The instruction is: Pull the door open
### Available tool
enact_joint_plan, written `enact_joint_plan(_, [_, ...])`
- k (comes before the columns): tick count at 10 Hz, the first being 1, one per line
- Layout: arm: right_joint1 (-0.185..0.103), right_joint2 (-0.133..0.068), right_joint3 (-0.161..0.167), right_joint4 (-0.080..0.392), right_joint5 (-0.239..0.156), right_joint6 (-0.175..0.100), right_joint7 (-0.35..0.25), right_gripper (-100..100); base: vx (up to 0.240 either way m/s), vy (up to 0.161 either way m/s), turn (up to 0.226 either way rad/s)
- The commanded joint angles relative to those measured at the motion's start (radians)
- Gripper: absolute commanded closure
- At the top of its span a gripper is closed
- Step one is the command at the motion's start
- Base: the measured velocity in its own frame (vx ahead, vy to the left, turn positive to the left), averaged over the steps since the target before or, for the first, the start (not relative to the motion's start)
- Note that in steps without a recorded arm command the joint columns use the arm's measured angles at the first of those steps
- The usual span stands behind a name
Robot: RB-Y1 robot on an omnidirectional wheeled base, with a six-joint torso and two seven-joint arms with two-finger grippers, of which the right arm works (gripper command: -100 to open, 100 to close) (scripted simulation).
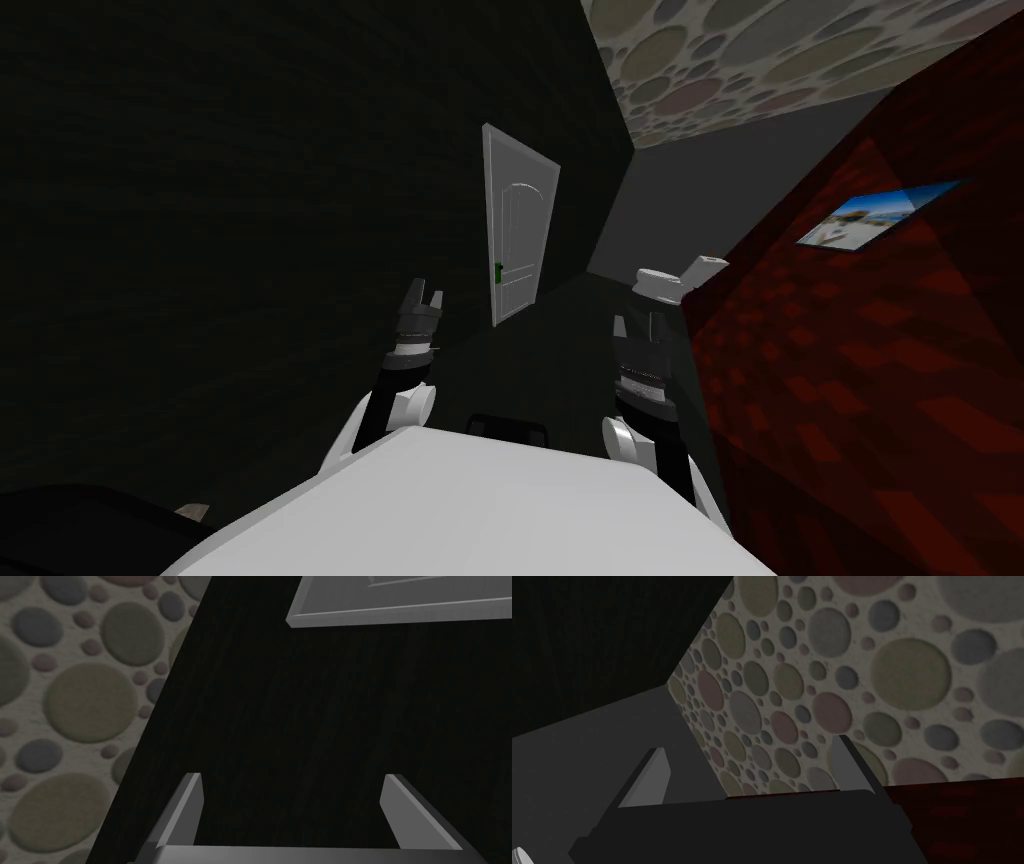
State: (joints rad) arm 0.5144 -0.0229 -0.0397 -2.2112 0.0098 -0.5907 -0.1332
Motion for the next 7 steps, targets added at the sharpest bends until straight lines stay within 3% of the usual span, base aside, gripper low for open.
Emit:
enact_joint_plan(1, [0.008,-0.009,0.003,0.010,-0.016,-0.001,-0.024,-100,0.116,0.003,0.226])
enact_joint_plan(7, [0.045,-0.040,0.018,0.056,-0.094,-0.008,-0.138,-100,0.216,-0.016,0.255])
